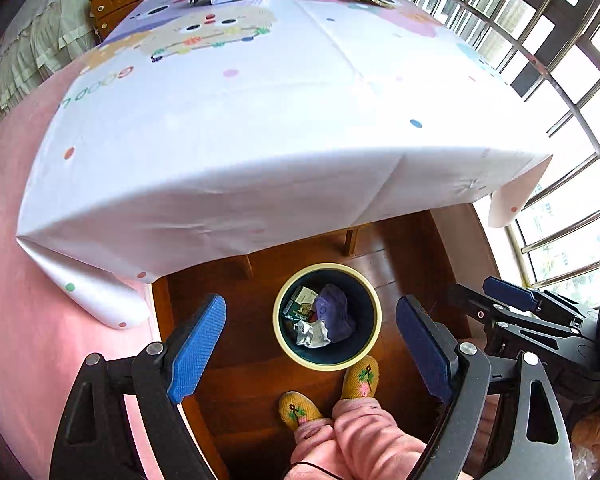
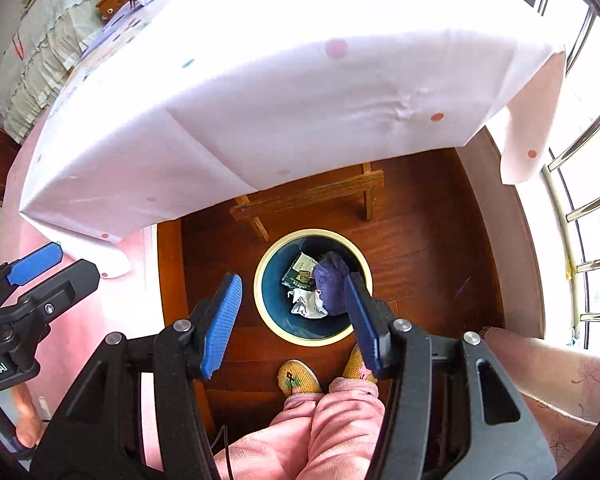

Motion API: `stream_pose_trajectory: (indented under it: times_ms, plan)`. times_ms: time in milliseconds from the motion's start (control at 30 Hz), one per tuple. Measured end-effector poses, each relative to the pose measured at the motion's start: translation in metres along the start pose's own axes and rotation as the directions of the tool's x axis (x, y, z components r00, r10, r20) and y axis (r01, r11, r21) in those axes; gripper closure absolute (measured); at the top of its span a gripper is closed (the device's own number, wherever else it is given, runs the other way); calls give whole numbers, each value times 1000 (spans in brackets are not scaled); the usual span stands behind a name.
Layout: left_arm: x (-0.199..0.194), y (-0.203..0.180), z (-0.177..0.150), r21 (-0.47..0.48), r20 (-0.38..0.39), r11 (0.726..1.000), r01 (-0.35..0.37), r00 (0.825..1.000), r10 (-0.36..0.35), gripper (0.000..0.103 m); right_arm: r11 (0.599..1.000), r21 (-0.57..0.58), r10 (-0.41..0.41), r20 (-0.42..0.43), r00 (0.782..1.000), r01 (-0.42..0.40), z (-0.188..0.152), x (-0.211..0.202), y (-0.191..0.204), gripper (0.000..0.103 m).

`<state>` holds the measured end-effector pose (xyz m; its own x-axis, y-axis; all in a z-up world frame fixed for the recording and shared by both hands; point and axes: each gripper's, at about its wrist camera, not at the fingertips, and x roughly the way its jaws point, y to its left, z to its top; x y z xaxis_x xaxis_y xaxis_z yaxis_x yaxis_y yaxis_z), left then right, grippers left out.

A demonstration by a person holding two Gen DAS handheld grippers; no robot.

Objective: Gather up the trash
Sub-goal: 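Move both open tools back over the table toward the green paper and snack bag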

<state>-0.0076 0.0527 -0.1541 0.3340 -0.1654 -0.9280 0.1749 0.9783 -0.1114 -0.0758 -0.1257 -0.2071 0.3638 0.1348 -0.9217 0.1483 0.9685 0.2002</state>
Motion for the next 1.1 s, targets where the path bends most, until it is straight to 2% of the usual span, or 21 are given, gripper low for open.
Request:
stream_pose_trajectory:
  times_ms: [267, 500, 833, 1100]
  plan:
    - [-97, -2, 16, 61, 109, 998, 3, 994, -10, 15, 999, -49, -2, 95, 995, 7, 11, -89, 32, 53]
    - [-155, -3, 32, 106, 192, 994, 21, 981, -41, 15, 996, -83, 4, 193, 981, 12, 22, -150, 51, 53]
    - [-206, 2, 69, 115, 302, 993, 37, 951, -71, 15, 996, -82, -10, 309, 951, 37, 57, -197, 49, 53]
    - [-212, 5, 115, 107, 337, 994, 14, 940, -49, 15, 994, -109, 9, 349, 937, 31, 97, -207, 50, 53]
